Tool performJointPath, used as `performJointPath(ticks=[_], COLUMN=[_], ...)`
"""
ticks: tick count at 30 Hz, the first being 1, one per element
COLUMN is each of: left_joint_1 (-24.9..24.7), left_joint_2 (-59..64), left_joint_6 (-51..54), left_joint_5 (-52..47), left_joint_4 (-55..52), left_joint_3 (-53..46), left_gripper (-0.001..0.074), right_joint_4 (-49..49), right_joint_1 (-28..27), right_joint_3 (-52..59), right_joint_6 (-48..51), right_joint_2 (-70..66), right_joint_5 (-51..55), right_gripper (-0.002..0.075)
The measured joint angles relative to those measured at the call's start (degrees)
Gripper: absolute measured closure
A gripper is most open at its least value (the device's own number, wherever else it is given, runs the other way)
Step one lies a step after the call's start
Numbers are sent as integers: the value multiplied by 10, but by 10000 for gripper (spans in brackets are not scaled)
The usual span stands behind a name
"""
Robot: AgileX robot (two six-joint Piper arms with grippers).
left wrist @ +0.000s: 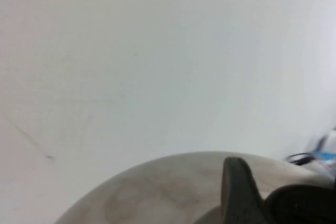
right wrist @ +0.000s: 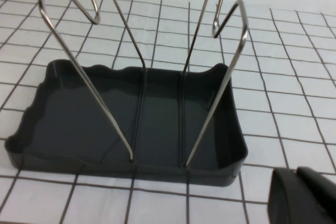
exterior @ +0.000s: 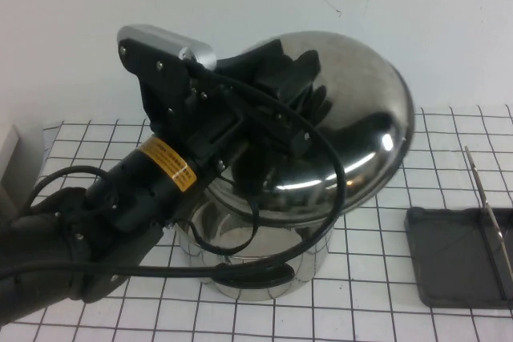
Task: Put pot lid on rack
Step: Hand over the pot lid
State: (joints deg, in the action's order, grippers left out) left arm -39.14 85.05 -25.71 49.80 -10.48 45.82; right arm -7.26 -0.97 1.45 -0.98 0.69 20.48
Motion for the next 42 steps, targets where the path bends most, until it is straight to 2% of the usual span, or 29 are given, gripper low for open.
performJointPath(ticks=[4,7,10,12,18,23,26,29,32,37,39,42], left_joint_1=[0,0,0,0,0,0,0,0,0,0,0,0], left_joint_2=[-8,3,21,36,60,62,63,65,66,66,66,66], left_joint_6=[-207,-311,-324,-324,-334,-322,-313,-312,-312,-312,-312,-311], left_joint_5=[31,60,106,132,139,140,143,145,145,147,147,147], left_joint_4=[-99,-139,-145,-142,-125,-136,-138,-146,-151,-153,-153,-153], left_joint_3=[0,0,0,0,5,23,33,41,46,46,46,46], left_gripper=[421,421,421,421,421,421,421,421,421,421,421,421], right_joint_4=[7,169,336,385,451,491,548,654,779,995,1023,1038], right_joint_1=[0,0,0,0,0,0,0,0,0,0,0,0], right_joint_3=[0,1,1,1,1,-7,-45,-103,-164,-230,-251,-283], right_joint_6=[-21,-108,-158,-153,-76,-28,74,242,406,636,682,692], right_joint_2=[0,0,0,0,0,0,-4,-43,-116,-271,-335,-418], right_joint_5=[-9,-40,-69,-94,-158,-67,-15,3,29,78,105,145], right_gripper=[729,729,729,729,729,729,728,709,617,333,233,171])
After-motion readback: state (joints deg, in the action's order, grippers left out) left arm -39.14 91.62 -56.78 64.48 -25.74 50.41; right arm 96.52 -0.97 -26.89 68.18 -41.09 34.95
